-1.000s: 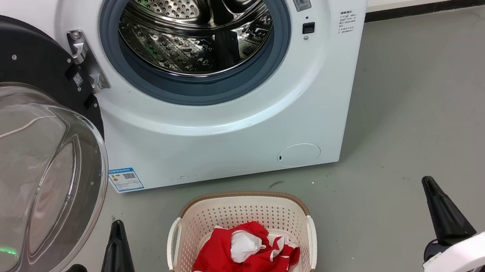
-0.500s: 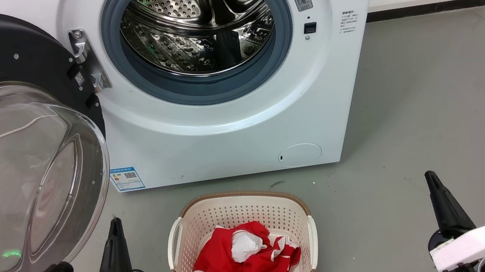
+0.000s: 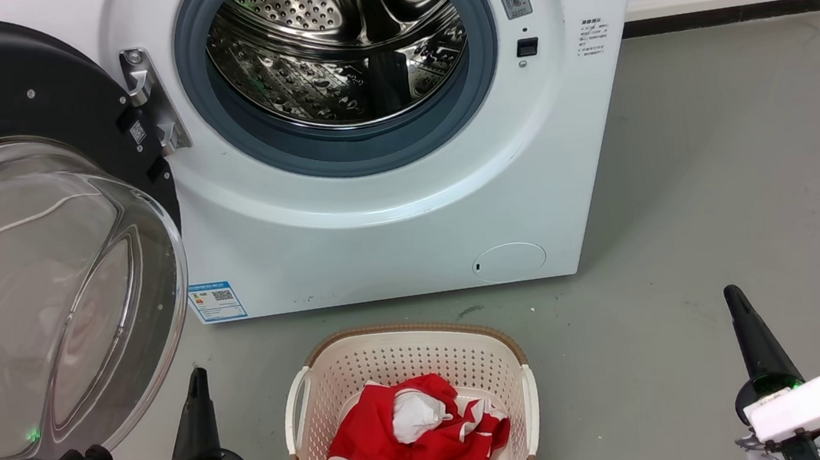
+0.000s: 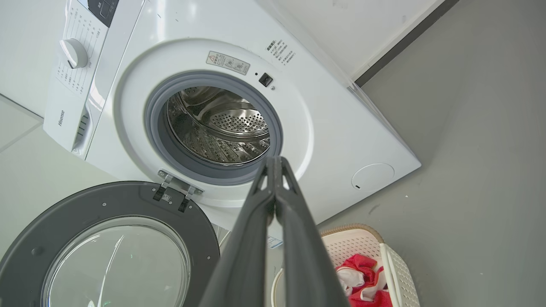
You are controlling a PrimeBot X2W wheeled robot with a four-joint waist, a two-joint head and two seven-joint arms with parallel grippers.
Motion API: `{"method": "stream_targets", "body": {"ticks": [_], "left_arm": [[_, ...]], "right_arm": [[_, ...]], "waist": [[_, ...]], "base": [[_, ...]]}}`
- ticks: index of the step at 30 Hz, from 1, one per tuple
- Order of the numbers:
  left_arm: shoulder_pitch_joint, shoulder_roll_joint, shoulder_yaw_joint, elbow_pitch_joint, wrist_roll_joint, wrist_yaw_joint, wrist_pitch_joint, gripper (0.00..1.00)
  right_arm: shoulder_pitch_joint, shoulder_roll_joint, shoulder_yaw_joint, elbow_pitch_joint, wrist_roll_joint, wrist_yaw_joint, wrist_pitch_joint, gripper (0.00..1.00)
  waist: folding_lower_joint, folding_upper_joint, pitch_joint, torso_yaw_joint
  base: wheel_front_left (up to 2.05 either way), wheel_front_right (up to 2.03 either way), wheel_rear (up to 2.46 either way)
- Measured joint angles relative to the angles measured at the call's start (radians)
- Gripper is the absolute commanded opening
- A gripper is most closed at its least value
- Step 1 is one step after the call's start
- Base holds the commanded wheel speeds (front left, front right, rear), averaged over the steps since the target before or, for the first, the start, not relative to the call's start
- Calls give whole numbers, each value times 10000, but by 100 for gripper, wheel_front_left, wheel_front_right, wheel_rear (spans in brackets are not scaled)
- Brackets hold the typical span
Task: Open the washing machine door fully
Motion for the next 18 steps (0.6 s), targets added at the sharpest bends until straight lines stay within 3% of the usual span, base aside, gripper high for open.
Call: {"method": "stream_targets", "body": {"ticks": [18], "left_arm": [[-272, -17, 188, 311, -2148, -176, 522, 0]], "right_arm": [[-306, -25, -128, 334, 2157, -2, 337, 0]], "waist": [[0, 0, -2, 49]], "base": [[0, 0, 0]]}}
